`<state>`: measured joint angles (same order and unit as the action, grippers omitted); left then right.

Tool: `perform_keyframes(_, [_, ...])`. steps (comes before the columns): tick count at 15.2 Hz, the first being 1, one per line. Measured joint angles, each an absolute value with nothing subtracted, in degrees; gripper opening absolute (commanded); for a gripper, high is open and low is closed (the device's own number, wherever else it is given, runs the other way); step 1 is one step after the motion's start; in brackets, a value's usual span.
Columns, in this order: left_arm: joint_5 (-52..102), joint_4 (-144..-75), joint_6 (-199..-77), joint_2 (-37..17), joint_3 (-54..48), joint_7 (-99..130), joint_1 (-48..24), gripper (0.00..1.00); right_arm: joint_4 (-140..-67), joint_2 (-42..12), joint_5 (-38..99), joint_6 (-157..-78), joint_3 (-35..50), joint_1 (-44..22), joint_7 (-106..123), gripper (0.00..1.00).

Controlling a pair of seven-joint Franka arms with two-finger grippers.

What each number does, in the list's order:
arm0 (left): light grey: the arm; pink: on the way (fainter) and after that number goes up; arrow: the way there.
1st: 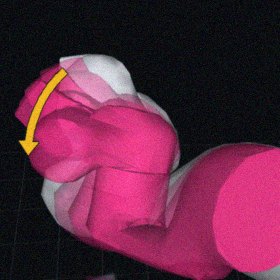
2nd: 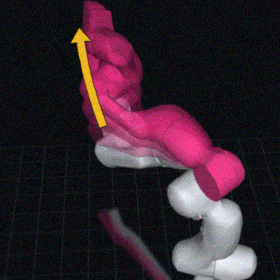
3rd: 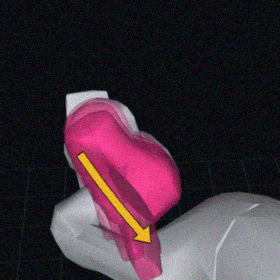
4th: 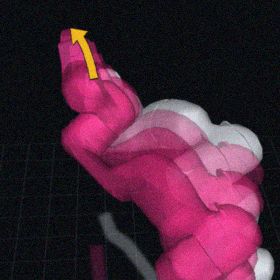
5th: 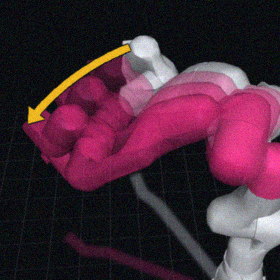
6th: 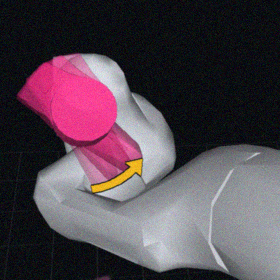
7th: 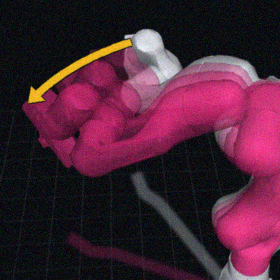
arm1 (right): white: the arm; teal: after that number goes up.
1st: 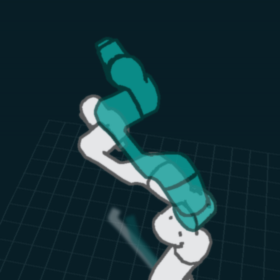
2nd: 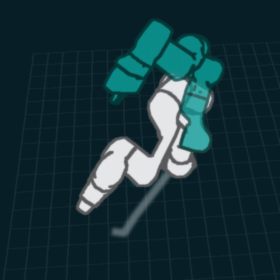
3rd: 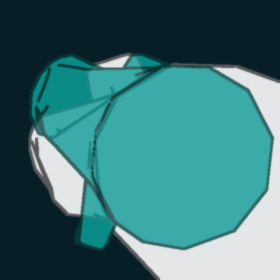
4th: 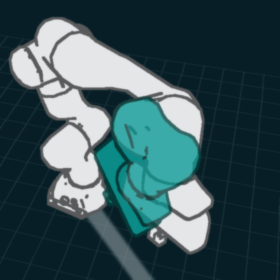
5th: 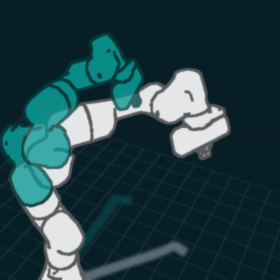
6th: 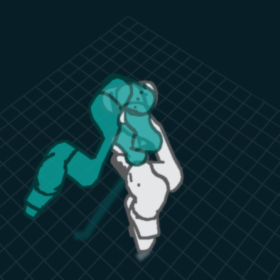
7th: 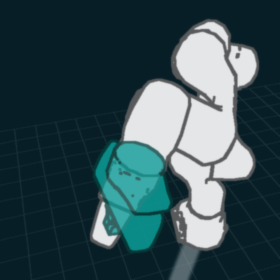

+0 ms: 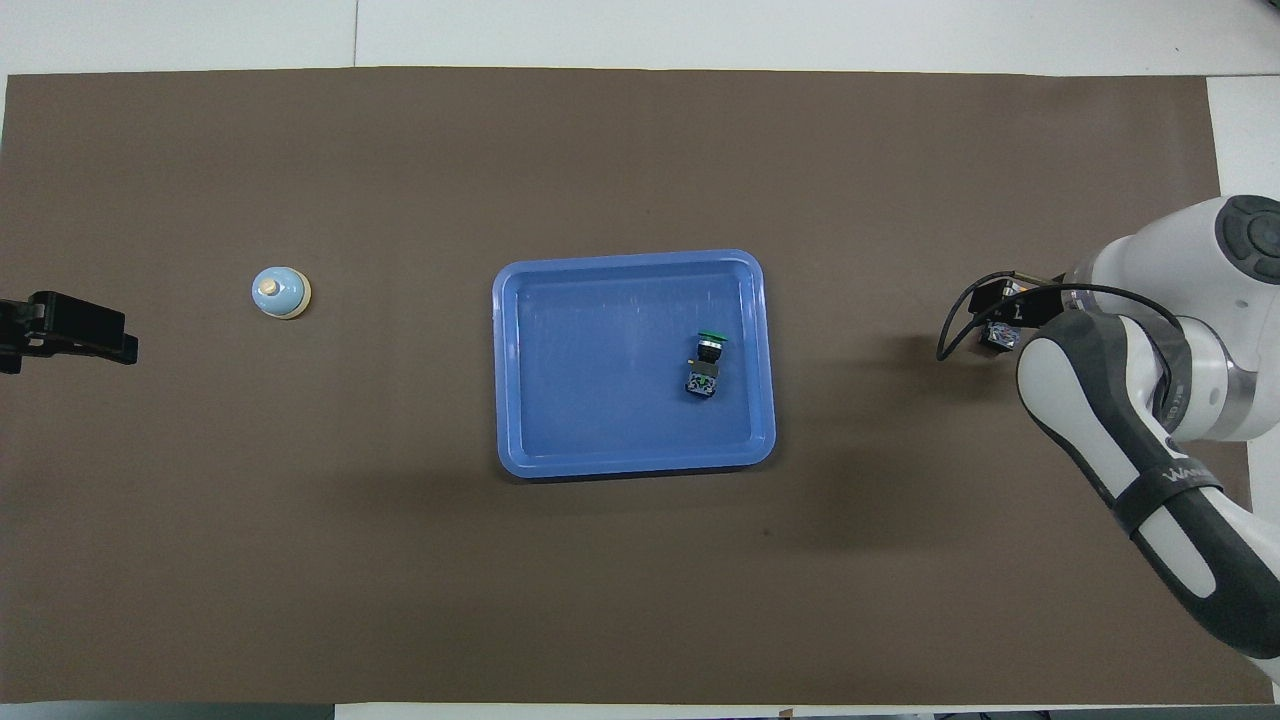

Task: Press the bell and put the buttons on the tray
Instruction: 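Release the green button and grasp the yellow button with the right gripper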

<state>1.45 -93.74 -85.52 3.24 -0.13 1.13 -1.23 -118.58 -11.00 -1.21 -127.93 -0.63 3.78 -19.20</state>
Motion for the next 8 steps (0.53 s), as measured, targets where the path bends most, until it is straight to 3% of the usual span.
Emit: perform_keyframes(8, [1.45, -93.74, -85.52, 3.24, -0.13, 1.14, -1.22, 1.00, -120.44, -16.59, -1.21, -139.59, -0.47, 4.37, -19.20, 0.98])
